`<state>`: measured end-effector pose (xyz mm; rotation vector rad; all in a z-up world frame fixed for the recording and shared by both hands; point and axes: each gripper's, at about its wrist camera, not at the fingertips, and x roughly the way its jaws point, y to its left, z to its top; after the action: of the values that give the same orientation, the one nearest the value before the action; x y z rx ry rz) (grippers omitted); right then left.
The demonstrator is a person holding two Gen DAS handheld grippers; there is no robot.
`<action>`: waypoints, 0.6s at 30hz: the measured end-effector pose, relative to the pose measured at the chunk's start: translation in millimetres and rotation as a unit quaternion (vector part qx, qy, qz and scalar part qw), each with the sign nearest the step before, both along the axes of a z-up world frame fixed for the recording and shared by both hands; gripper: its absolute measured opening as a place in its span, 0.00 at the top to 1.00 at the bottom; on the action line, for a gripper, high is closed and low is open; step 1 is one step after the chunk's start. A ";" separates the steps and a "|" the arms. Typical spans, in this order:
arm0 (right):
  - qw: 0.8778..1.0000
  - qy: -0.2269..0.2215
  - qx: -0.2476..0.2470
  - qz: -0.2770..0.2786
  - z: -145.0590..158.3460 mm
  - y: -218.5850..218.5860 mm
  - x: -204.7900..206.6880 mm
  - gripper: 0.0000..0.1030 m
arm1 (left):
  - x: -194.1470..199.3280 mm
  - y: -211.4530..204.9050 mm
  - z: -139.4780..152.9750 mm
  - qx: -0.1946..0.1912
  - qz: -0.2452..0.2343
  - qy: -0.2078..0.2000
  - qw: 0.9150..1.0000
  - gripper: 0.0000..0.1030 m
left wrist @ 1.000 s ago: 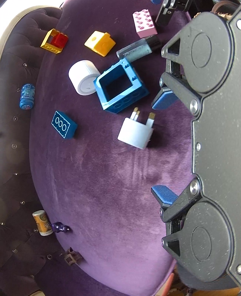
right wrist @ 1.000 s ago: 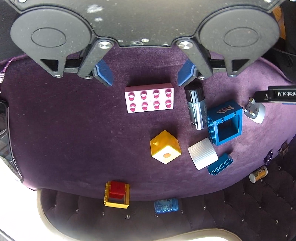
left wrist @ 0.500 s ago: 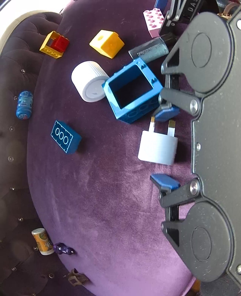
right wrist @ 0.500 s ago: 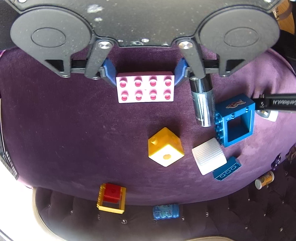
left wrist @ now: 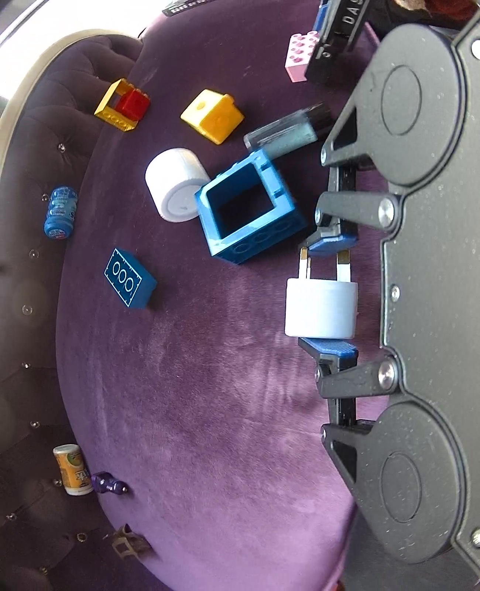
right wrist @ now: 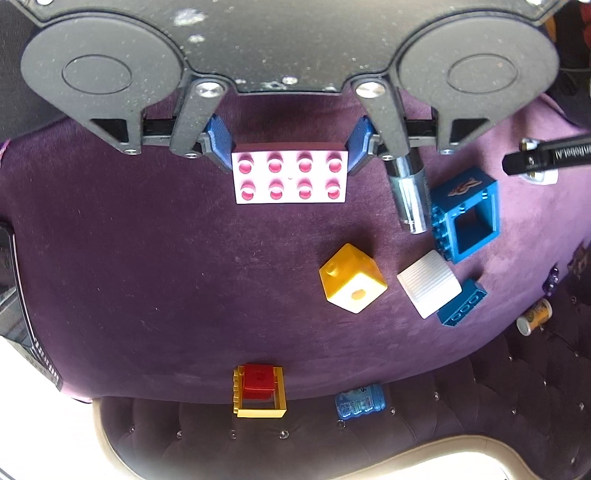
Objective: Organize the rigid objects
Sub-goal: 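Carry both items over the basket and open both tools to drop them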
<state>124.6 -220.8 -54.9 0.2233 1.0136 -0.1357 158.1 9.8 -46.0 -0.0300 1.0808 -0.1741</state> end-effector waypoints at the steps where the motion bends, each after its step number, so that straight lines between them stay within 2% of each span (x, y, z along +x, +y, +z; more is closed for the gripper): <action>1: 1.000 -0.001 0.007 0.000 2.5 0.1 -5.4 0.39 | -6.0 -0.8 3.1 0.003 -0.001 -0.001 1.000 0.56; 6: 1.000 -0.011 0.017 0.018 18.8 10.1 -40.0 0.39 | -43.1 -1.4 10.9 -0.018 0.003 0.019 1.000 0.56; 9: 0.999 -0.015 0.019 0.029 27.1 19.2 -64.6 0.39 | -68.8 -8.5 11.5 -0.002 -0.002 0.026 1.000 0.56; 12: 0.999 0.001 0.031 0.033 29.1 26.9 -90.8 0.39 | -90.4 -15.0 14.9 0.008 -0.011 0.030 0.999 0.56; 18: 0.999 0.023 0.007 0.044 35.2 43.8 -128.9 0.39 | -122.7 -25.9 19.9 0.028 -0.027 0.029 0.999 0.56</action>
<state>-4.3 -176.9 -19.6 0.1890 1.0679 -0.0544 35.4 -16.1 -26.2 0.0450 1.1447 -0.1918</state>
